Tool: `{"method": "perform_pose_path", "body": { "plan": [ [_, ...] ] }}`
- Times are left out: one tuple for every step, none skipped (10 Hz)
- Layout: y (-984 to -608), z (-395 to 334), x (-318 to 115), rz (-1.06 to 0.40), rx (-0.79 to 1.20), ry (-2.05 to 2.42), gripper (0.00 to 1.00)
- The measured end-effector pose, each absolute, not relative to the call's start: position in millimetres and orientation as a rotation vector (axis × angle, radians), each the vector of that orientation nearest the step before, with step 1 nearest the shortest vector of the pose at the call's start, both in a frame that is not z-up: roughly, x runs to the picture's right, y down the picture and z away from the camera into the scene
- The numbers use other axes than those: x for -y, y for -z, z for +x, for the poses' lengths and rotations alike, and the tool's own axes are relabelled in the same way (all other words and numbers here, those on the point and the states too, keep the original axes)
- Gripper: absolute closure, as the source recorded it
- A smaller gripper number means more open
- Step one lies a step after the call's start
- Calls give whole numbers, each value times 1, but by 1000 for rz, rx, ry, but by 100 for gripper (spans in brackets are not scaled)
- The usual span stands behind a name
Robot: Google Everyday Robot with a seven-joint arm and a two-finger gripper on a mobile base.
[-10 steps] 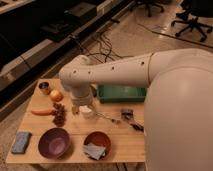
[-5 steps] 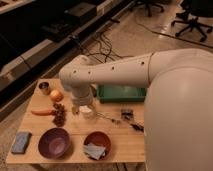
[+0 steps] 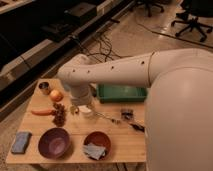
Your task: Place sponge in plastic cup
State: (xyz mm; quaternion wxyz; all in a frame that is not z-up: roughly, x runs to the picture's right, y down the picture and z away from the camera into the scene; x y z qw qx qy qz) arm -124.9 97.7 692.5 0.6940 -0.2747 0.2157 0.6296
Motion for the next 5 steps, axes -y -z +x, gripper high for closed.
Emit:
{"method": "perform_pose_path", "body": {
  "plan": [
    [-686, -146, -94, -630, -447, -1389, 35],
    [-681, -168, -88, -645, -413, -1370, 35],
    [-675, -195, -83, -664, -376, -1346, 35],
    [-668, -223, -78, -682, -339, -1319, 35],
    [-663, -242, -75, -696, -317, -1298, 35]
  ]
}}
